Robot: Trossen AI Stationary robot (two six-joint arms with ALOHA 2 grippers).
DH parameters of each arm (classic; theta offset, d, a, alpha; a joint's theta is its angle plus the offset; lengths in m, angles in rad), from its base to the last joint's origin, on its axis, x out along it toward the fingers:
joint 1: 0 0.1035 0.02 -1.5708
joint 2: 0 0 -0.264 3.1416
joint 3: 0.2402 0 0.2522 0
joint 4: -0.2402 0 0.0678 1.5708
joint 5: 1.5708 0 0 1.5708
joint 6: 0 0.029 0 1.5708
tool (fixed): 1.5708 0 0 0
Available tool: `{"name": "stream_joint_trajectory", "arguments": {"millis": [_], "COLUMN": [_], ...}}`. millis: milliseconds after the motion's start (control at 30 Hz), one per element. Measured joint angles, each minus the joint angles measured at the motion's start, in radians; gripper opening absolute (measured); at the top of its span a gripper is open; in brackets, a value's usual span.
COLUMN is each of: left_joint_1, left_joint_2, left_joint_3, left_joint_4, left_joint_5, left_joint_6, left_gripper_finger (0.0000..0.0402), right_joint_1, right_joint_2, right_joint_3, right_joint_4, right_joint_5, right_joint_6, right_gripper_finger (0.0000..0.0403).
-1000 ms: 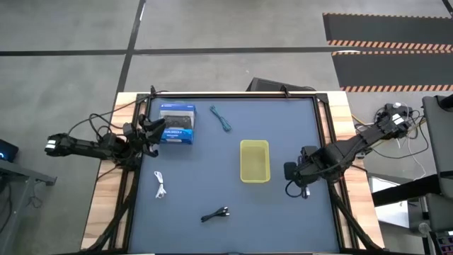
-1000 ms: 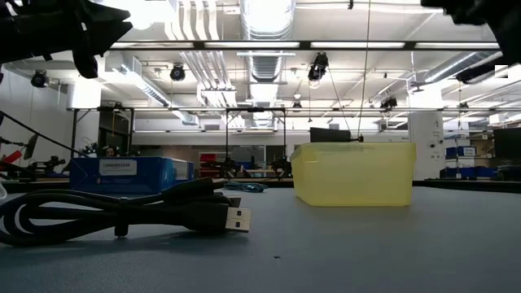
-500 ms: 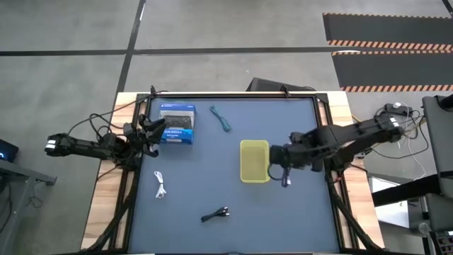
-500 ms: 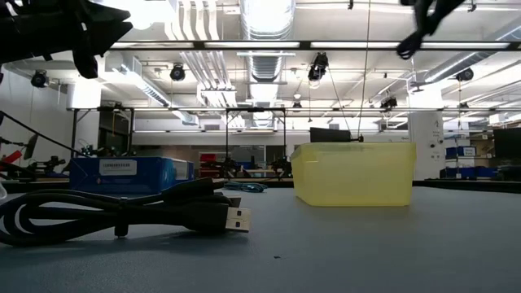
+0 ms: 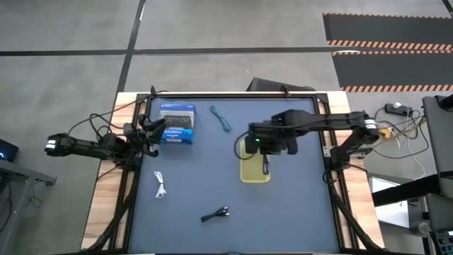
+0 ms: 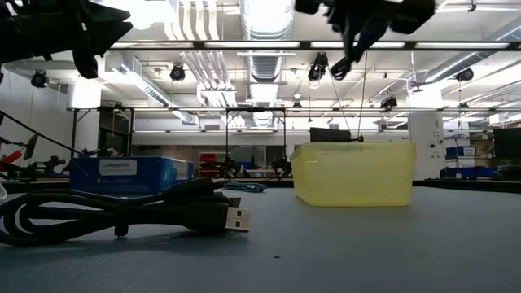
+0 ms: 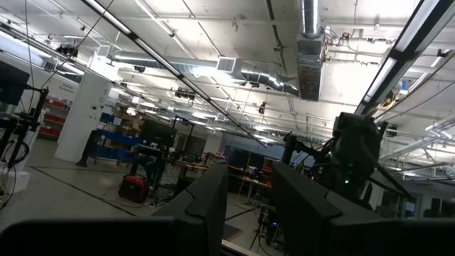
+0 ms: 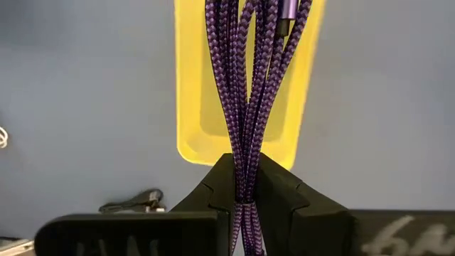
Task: Pick and place USB-C Cables
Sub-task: Put the black purple charger cable into the yellow bin
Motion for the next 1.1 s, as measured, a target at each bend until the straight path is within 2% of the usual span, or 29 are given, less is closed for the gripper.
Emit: {"name": "stream_joint_trajectory", "arguments": {"millis": [267, 500, 1100], "left_joint_1": [0.000, 0.000, 0.000], "left_joint_2": [0.001, 0.003, 0.004], "left_joint_3": [0.000, 0.000, 0.000], "left_joint_4": [0.000, -0.001, -0.024], "left_joint_5": [0.000, 0.000, 0.000], "left_joint_6": [0.000, 0.000, -0.001], "left_gripper_finger": [0.0095, 0.0095, 0.0095], "right_joint_1": [-0.043, -0.044, -0.044], "right_joint_2": [0.141, 0.206, 0.296], "right_joint_3": [0.111, 0.114, 0.109], "right_joint_4": [0.002, 0.004, 0.055], "right_joint_5": [-0.040, -0.094, -0.099], "right_joint_6": [-0.129, -0.140, -0.167], "right_gripper_finger": [0.0027, 0.0027, 0.0027]}}
